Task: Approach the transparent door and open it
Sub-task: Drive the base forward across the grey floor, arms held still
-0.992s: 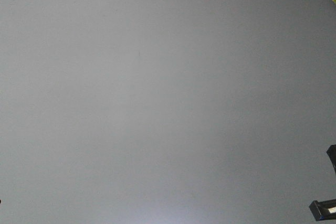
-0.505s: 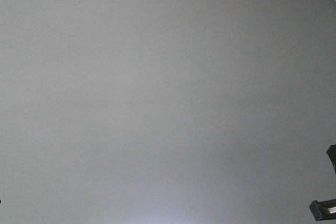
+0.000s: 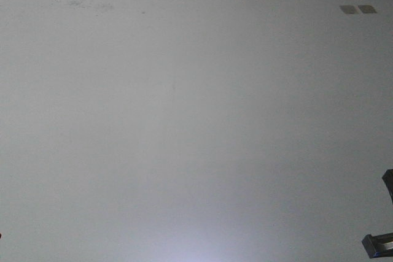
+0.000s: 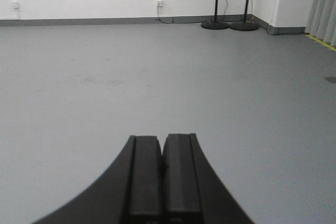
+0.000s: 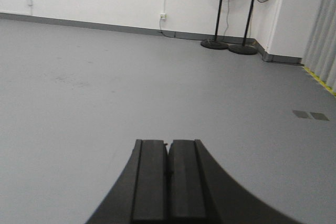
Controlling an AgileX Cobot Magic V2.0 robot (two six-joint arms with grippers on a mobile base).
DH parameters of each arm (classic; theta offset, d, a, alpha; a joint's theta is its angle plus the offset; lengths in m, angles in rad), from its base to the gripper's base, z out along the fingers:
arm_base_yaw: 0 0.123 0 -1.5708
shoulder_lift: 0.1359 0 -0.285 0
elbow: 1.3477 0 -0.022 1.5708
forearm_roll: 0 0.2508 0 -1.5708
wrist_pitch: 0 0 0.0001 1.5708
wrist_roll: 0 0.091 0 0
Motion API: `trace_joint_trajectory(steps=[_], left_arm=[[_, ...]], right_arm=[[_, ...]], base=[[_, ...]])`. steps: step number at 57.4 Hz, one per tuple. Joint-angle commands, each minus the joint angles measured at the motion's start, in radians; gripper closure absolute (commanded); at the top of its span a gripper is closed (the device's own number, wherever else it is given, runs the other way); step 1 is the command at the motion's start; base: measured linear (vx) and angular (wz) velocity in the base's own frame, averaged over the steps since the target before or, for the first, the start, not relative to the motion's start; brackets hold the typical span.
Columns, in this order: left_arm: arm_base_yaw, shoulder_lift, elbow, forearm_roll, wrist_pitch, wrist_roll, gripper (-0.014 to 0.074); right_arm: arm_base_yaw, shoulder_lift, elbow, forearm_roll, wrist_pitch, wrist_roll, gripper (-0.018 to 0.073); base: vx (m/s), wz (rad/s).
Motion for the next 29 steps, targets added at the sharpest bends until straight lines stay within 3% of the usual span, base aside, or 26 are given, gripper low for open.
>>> trace_joint_trajectory(steps=[1, 29], left_arm=[[-0.004, -0.014, 0.01, -0.006, -0.079, -0.007, 0.0599], [-0.004, -0.014, 0.01, -0.006, -0.079, -0.007, 0.0599]], right_arm=[[-0.003, -0.013, 0.004, -0.005, -0.082, -0.007, 0.0548], [-0.003, -0.013, 0.004, -0.005, -0.083, -0.007, 0.0548]], base=[[0.39, 0.21], [0.43, 0.25]])
